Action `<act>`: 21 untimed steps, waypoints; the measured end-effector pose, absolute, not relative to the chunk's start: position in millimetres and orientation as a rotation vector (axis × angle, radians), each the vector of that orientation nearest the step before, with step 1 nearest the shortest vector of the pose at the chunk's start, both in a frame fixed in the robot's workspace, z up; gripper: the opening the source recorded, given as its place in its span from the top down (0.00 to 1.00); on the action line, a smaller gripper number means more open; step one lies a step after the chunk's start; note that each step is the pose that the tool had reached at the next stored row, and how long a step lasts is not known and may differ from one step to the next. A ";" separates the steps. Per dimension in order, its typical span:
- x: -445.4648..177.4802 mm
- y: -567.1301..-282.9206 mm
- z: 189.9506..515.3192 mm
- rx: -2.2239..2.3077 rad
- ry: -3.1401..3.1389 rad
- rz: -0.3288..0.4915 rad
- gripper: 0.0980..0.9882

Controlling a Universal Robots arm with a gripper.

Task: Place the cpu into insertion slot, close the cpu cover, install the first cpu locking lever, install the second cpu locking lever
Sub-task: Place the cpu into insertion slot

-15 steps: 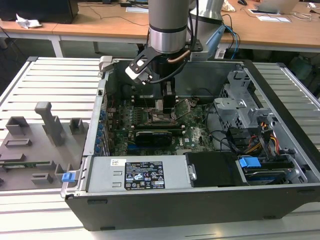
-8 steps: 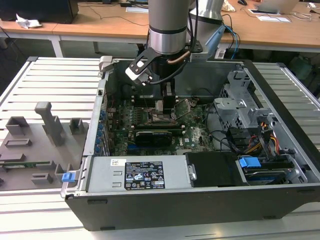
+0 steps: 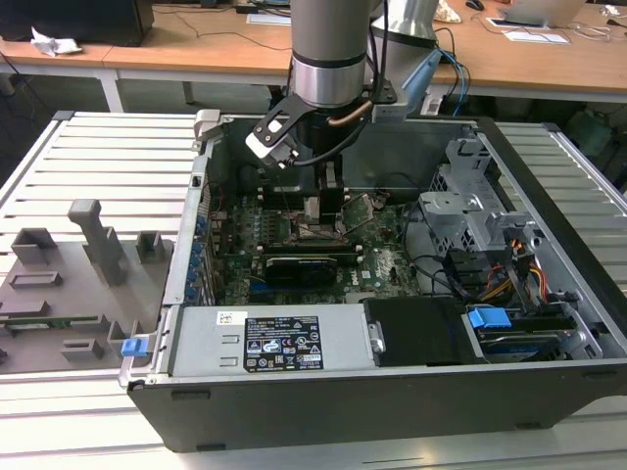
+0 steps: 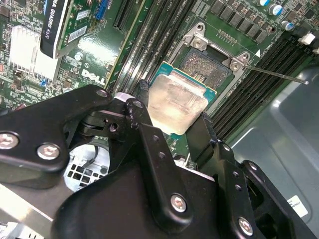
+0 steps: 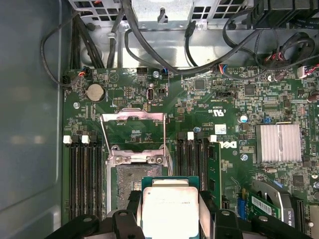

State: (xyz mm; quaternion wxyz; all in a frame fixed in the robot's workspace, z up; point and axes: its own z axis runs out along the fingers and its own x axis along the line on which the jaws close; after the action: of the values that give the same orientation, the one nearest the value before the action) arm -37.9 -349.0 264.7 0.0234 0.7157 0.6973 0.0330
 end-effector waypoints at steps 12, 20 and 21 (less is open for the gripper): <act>-37.8 -342.3 256.2 2.196 2.179 0.103 0.50; -37.9 -331.8 246.0 2.177 2.199 0.103 0.50; -37.9 -330.3 243.9 2.177 2.199 0.104 0.50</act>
State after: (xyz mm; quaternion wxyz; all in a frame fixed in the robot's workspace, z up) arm -37.9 -330.3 243.9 0.0228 0.7029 0.7102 0.0335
